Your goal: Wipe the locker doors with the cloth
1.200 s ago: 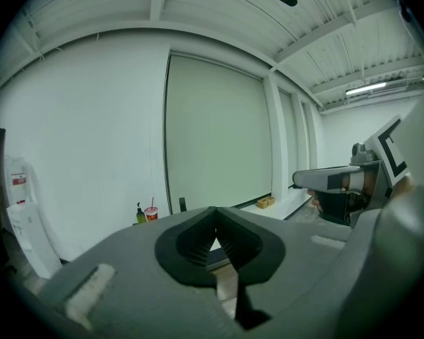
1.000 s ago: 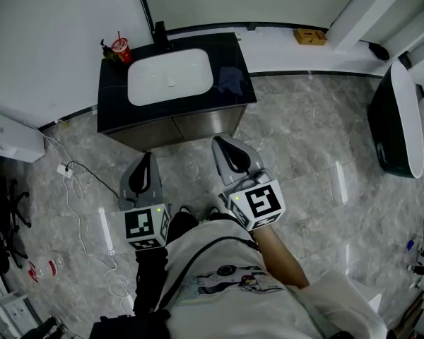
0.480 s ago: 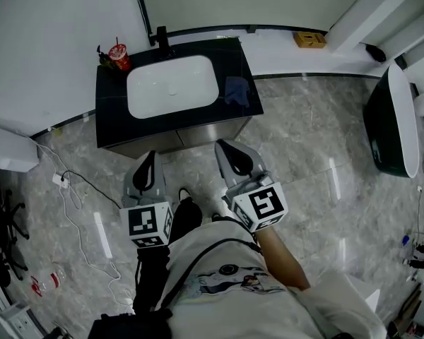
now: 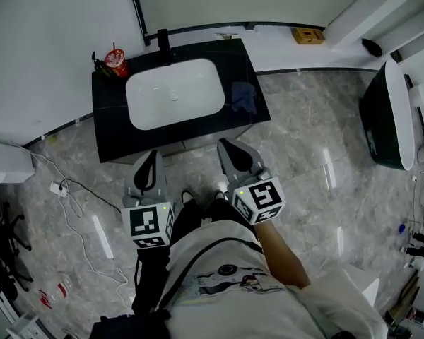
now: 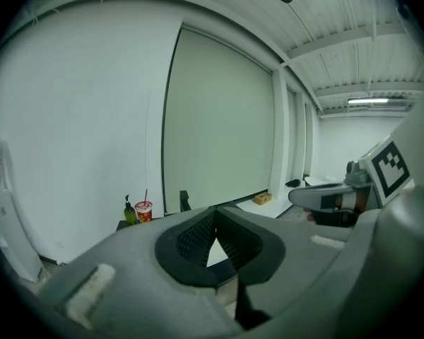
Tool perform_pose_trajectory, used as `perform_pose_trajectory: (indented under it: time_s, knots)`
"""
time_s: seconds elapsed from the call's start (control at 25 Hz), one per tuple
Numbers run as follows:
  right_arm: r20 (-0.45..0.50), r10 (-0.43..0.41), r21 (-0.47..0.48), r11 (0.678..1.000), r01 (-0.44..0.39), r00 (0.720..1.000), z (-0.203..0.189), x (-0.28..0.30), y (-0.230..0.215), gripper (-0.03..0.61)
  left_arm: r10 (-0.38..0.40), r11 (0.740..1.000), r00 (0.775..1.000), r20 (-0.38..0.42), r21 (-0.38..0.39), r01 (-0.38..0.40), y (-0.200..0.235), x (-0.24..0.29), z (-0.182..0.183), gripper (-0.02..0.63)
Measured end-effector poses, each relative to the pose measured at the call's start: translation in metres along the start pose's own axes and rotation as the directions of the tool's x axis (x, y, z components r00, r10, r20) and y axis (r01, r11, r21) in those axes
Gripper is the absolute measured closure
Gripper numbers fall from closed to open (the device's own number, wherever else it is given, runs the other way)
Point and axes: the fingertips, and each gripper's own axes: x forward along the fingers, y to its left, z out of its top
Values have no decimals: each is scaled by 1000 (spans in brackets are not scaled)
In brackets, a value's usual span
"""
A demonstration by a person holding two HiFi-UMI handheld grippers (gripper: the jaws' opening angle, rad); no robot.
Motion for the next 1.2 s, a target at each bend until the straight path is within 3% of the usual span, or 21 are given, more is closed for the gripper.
perform_pose_trajectory:
  time_s: [0.28, 0.48, 0.56, 0.72, 0.92, 1.08, 1.2]
  knots:
    - [-155, -54, 59, 996, 63, 986, -62, 43, -73, 572, 64, 998, 997, -48, -11, -64, 21, 28, -8, 612]
    - [-287, -106, 53, 991, 126, 952, -121, 68, -146, 572, 102, 995, 991, -87, -7, -103, 18, 40, -13, 612]
    - [-343, -145, 55, 983, 174, 928, -145, 81, -185, 569, 108, 994, 989, -100, 2, -108, 17, 48, -12, 612]
    - [-469, -202, 60, 964, 260, 860, -193, 109, -259, 494, 109, 994, 984, -139, 6, -109, 12, 63, -21, 611]
    - [-599, -227, 44, 948, 314, 768, -239, 128, -315, 403, 108, 994, 976, -189, 8, -109, 4, 77, -34, 612]
    - [-645, -243, 45, 934, 354, 724, -252, 138, -338, 380, 110, 994, 971, -213, 10, -110, -2, 85, -39, 611]
    - [-676, -202, 77, 937, 341, 709, -263, 152, -340, 387, 118, 993, 967, -224, 17, -117, -2, 88, -42, 611]
